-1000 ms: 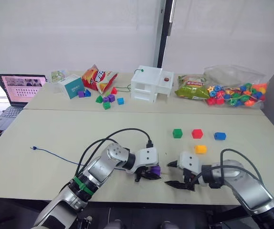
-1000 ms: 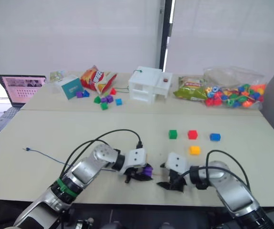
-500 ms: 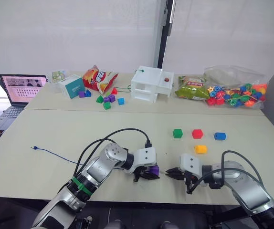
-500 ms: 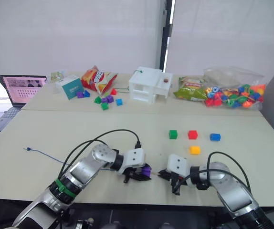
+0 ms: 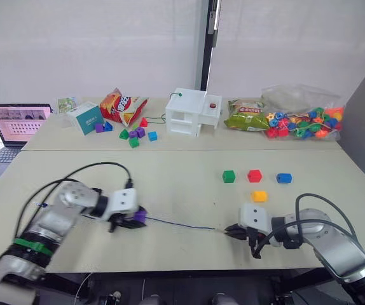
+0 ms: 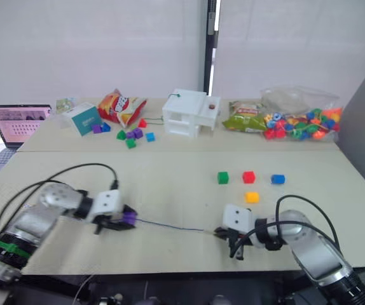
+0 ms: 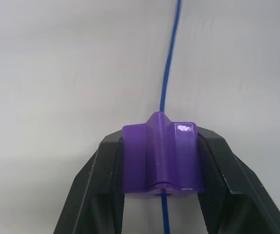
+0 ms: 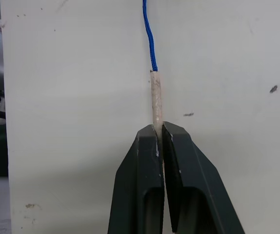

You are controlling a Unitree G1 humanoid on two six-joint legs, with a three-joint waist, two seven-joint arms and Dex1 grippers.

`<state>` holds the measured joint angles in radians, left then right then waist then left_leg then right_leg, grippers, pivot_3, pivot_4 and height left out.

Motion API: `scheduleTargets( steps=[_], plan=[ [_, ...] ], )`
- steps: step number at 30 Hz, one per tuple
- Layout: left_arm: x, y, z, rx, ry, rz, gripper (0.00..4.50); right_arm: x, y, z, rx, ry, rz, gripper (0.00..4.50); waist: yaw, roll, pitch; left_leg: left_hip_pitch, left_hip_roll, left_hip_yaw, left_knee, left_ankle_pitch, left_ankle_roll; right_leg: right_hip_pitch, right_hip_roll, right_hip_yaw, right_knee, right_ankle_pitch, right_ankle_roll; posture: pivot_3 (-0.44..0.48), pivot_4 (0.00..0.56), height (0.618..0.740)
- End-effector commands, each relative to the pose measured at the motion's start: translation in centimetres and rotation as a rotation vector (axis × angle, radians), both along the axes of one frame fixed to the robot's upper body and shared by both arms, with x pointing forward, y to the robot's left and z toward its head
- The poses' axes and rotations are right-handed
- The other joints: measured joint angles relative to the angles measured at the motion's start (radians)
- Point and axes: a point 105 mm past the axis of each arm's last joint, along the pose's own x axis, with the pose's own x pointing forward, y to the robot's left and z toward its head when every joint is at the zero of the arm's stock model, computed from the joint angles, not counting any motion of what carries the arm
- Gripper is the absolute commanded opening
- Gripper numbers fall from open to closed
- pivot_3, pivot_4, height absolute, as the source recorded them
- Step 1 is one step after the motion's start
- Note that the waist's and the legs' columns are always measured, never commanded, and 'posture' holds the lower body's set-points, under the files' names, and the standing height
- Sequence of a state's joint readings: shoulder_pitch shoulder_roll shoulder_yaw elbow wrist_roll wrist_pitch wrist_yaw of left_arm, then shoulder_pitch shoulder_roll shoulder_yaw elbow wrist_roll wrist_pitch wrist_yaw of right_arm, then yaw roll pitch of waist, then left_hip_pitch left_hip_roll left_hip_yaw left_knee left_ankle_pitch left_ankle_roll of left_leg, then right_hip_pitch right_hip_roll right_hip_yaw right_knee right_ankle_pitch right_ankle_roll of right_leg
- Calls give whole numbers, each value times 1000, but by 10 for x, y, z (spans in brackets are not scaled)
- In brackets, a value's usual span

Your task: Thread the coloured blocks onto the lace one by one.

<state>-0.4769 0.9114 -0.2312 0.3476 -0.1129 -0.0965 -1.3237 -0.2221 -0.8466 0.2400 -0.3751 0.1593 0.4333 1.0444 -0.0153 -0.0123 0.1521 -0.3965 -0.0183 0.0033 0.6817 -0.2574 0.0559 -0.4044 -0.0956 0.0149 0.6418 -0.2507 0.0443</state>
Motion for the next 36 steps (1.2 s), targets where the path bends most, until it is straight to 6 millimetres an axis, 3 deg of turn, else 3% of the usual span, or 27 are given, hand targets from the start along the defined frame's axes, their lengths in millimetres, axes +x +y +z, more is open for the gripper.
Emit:
scheduleTargets(
  steps=[1, 5, 7, 9, 13, 19, 22, 23, 28, 36],
  plan=[
    [-3, 52, -13, 93, 29, 136, 1407, -1, 4, 9, -3, -25, 19, 0, 3, 0, 0, 0, 0, 0, 0, 0, 0, 0, 0, 0, 0, 0, 0, 0, 150, 740],
    [-8, 78, -13, 136, 28, 188, 1407, 1, 4, 10, -6, -28, 19, 0, 4, 0, 0, 0, -1, 0, 0, 0, 0, 0, -1, -1, 0, 0, 0, 0, 150, 740],
    [-8, 84, -12, 137, 18, 205, 2434, 2, 4, 10, -7, -29, 20, 0, 2, 0, 0, 0, -1, 1, 0, 0, 0, 0, 0, -1, 1, 0, 0, 0, 150, 740],
    [-11, 81, -7, 91, 62, 211, 3047, 3, 5, 10, -8, -31, 23, 0, 0, 0, 0, 0, 0, 1, -1, 0, 0, -1, 0, 0, 1, 0, 0, 0, 150, 740],
    [0, 57, 14, -22, 26, 198, 4399, 5, 8, 11, -4, -33, 28, 0, 1, 0, 0, -1, -1, 2, -1, 0, 0, -2, 0, 0, 1, 0, 0, 0, 150, 740],
    [-2, 13, 43, -135, 44, 100, 4455, 6, 14, 12, 2, -34, 41, 0, 16, -3, 2, -11, -1, 1, 3, 0, 0, -7, -1, -2, 1, 0, 1, 0, 150, 740],
    [-20, -47, 55, -289, 131, -47, 4455, 8, 24, 12, -1, -35, 53, 0, 19, -3, 2, -12, -1, 1, 3, 0, 0, -9, -1, -2, 2, 1, 2, 0, 150, 740],
    [-25, -58, 56, -311, 146, -70, 4455, 8, 26, 12, -2, -35, 55, 0, 19, -3, 2, -12, -1, 1, 4, 0, 0, -8, -1, -2, 2, 1, 2, 0, 150, 740],
    [-40, -127, 31, -385, 181, -186, 4455, 9, 38, 11, -1, -30, 73, 0, 18, -3, 2, -11, -2, 1, 4, 0, 0, -8, -1, -1, 2, 1, 2, 0, 150, 740],
    [-29, -171, 4, -399, 124, -189, 4455, 8, 42, 15, -7, -29, 81, 0, 24, -3, 2, -11, -2, 1, 5, 0, 0, -8, 0, -1, 3, 1, 1, 0, 150, 740]
  ],
)
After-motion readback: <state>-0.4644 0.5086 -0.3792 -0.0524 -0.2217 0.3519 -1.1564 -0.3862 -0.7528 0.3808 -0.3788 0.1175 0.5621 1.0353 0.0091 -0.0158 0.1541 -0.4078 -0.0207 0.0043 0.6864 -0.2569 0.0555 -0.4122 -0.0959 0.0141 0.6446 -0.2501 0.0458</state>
